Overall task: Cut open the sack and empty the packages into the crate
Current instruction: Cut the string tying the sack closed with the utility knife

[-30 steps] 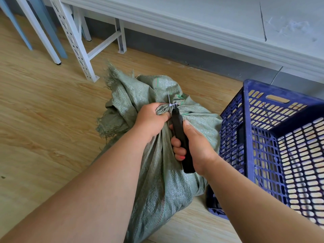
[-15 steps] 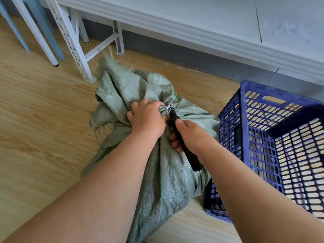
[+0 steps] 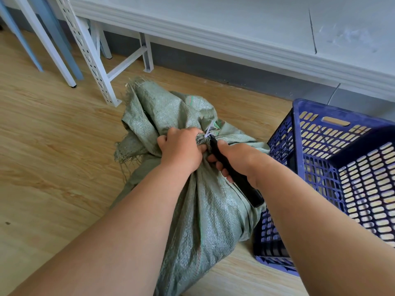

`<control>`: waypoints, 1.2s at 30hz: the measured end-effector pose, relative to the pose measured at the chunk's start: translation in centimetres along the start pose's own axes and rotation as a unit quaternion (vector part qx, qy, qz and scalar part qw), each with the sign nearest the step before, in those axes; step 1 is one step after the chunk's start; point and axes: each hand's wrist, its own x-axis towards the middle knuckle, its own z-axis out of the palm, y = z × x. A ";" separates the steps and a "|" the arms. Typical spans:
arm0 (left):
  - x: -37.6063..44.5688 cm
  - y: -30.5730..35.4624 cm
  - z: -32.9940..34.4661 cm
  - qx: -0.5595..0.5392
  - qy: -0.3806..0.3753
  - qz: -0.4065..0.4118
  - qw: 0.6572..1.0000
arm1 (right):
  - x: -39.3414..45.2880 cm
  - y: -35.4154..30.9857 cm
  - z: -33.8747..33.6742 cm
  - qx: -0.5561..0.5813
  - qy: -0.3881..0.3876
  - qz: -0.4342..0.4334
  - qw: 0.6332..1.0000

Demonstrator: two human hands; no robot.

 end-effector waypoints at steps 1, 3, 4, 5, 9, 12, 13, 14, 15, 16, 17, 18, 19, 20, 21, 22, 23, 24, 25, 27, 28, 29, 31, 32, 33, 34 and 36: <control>0.0 0.0 0.1 0.006 0.013 0.004 1.000 | 0.1 0.0 0.1 -0.012 0.013 -0.003 1.000; 0.1 0.1 0.3 0.014 0.026 0.015 0.999 | 0.1 0.0 0.6 -0.040 0.051 -0.009 0.998; 0.1 0.1 0.4 0.016 0.026 0.017 0.999 | 0.2 0.1 0.8 -0.070 0.067 -0.022 0.995; 0.2 0.2 0.4 0.018 0.025 0.015 0.999 | 0.6 0.3 0.9 -0.112 0.081 -0.046 0.989; 0.2 0.3 0.4 0.022 0.030 0.008 0.999 | 1.5 0.2 0.9 -0.145 0.134 -0.045 0.979; 0.3 0.4 0.2 -0.008 0.022 -0.030 0.999 | 1.7 0.7 1.3 -0.121 0.155 -0.057 0.979; 0.3 0.4 0.2 -0.026 0.020 -0.044 0.999 | 1.7 1.1 1.7 -0.117 0.159 -0.070 0.978; 0.2 0.4 0.3 -0.043 0.017 -0.052 0.998 | 1.6 1.6 2.1 -0.103 0.162 -0.083 0.978; 0.2 0.3 0.5 -0.058 0.016 -0.055 0.997 | 1.6 2.1 2.5 -0.078 0.161 -0.094 0.979; 0.2 0.1 0.6 -0.070 0.016 -0.056 0.996 | 1.6 2.4 2.7 -0.048 0.162 -0.101 0.980; 0.3 0.0 0.7 -0.080 0.021 -0.058 0.995 | 1.6 2.6 2.8 -0.020 0.166 -0.109 0.980; 0.4 0.0 0.7 -0.091 0.027 -0.059 0.994 | 1.5 2.7 2.9 0.002 0.171 -0.118 0.978; 0.4 0.1 0.7 -0.101 0.033 -0.058 0.993 | 1.4 2.8 3.0 0.010 0.173 -0.124 0.977; 0.4 0.4 0.7 -0.109 0.036 -0.057 0.992 | 1.3 3.1 3.3 0.007 0.175 -0.128 0.976; 0.2 0.4 0.8 -0.114 0.036 -0.057 0.991 | 1.0 3.4 3.6 -0.001 0.178 -0.131 0.975; 0.2 0.2 1.0 -0.117 0.031 -0.063 0.991 | 0.5 3.4 3.7 0.000 0.184 -0.138 0.973; 0.2 -0.4 1.2 -0.121 0.019 -0.077 0.990 | -0.1 2.8 3.2 0.024 0.194 -0.153 0.969; 0.3 -1.3 1.2 -0.126 0.001 -0.098 0.987 | -0.6 1.7 1.9 0.060 0.231 -0.177 0.955; 0.5 -2.4 1.0 -0.135 -0.016 -0.122 0.983 | -0.8 0.0 0.0 0.080 0.280 -0.203 0.935; 0.9 -3.7 0.8 -0.151 -0.028 -0.138 0.978 | -1.0 -4.0 -4.8 0.099 0.320 -0.223 0.915; 1.1 -3.3 0.7 -0.153 -0.030 -0.123 0.980 | -1.5 -5.7 -6.5 0.118 0.300 -0.221 0.921; 1.0 -2.7 0.7 -0.153 -0.034 -0.106 0.982 | -1.6 -6.6 -7.1 0.134 0.265 -0.211 0.931; 0.5 -1.3 0.8 -0.163 -0.037 -0.081 0.983 | -1.6 -5.9 -5.3 0.089 0.209 -0.179 0.957; 0.5 -0.9 0.9 -0.171 -0.027 -0.073 0.982 | -1.6 -4.6 -3.8 0.055 0.194 -0.163 0.966; 0.4 -0.8 0.9 -0.173 -0.015 -0.069 0.982 | -1.5 -3.2 -2.4 0.037 0.187 -0.150 0.970; 0.3 -0.9 0.9 -0.170 -0.006 -0.068 0.983 | -1.4 -1.8 -1.2 0.030 0.184 -0.147 0.971; 0.2 -1.1 0.6 -0.150 0.004 -0.069 0.986 | -1.0 0.2 -0.3 0.024 0.205 -0.170 0.964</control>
